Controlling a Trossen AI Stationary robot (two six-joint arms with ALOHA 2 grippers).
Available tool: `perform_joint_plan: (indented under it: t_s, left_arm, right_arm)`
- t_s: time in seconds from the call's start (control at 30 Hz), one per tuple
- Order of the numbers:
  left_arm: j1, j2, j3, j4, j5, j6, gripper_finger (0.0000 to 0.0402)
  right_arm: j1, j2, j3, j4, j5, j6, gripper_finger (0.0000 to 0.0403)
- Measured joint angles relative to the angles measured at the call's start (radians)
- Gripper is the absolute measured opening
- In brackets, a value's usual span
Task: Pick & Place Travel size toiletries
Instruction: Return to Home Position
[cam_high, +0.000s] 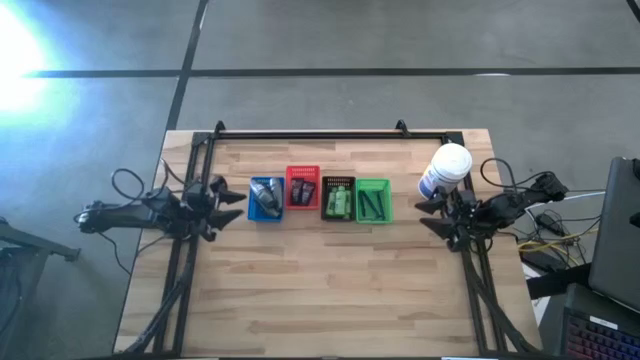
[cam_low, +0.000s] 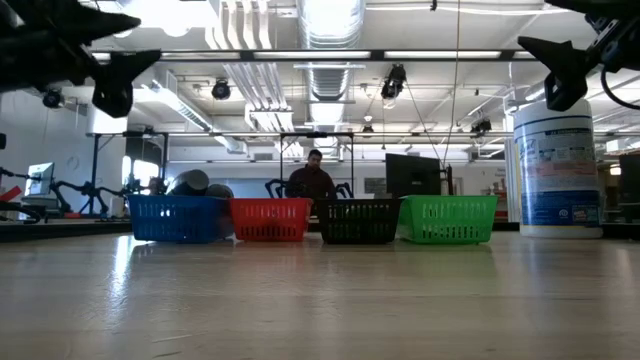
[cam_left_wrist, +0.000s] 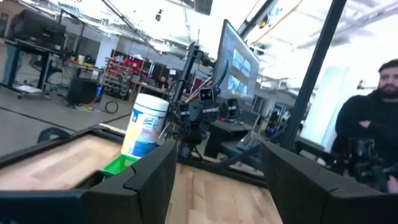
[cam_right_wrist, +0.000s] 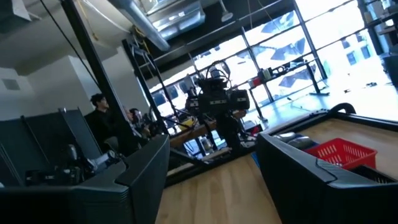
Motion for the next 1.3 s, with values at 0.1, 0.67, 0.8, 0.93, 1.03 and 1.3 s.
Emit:
perform_joint_plan:
  t_s: [0.1,0.67,0.8,0.93,1.03,1.3]
  left_arm:
    - [0.001,-0.004,-0.039,0.0,-0.011,-0.033,0.0236]
    - [0.002,0.011,-0.038,-0.111,-0.116,-0.041,0.0236]
    - [0.002,0.012,-0.038,-0.111,-0.115,-0.042,0.0237]
    - [0.002,0.01,-0.039,-0.111,-0.114,-0.042,0.0236]
    - [0.002,0.01,-0.039,-0.114,-0.114,-0.042,0.0236]
    - [0.002,0.012,-0.039,-0.119,-0.114,-0.042,0.0236]
  right_arm:
    - [0.0,0.0,0.0,-0.026,0.0,0.001,0.023]
    - [0.0,0.001,0.0,-0.028,0.0,0.001,0.0249]
    - [0.0,0.001,0.0,-0.028,0.0,0.002,0.0262]
    - [-0.002,-0.007,0.0,-0.027,0.0,0.003,0.0273]
    - [-0.03,-0.014,0.001,-0.027,-0.003,0.003,0.0281]
    - [-0.323,-0.021,0.001,-0.027,-0.002,0.003,0.0304]
